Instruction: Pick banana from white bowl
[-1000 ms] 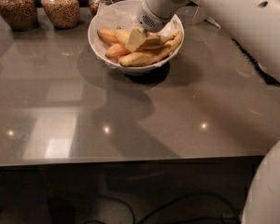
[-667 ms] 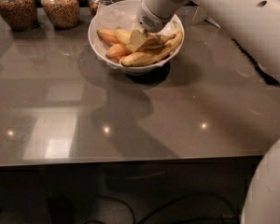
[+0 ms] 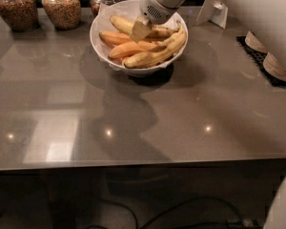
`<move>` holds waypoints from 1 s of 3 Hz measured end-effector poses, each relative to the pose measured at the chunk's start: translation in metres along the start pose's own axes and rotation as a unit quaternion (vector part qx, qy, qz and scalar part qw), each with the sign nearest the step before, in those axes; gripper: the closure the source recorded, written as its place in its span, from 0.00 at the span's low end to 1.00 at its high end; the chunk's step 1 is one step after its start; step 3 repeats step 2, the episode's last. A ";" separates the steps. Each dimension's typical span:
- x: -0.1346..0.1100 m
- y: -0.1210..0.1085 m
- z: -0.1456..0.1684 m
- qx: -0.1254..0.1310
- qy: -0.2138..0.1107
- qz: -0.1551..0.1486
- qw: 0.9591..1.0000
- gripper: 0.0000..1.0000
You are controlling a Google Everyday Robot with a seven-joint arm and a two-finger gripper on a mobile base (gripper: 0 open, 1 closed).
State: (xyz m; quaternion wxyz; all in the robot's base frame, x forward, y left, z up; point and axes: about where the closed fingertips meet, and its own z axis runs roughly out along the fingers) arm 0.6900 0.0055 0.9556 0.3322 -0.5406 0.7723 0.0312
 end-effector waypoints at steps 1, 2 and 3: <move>-0.004 0.008 -0.027 -0.002 -0.035 -0.033 0.999 1.00; 0.015 0.028 -0.059 -0.018 -0.071 -0.059 0.996 1.00; 0.015 0.028 -0.059 -0.018 -0.071 -0.059 0.996 1.00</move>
Offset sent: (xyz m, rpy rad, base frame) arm -0.1052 -0.0710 0.0362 0.1502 -0.0898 0.2336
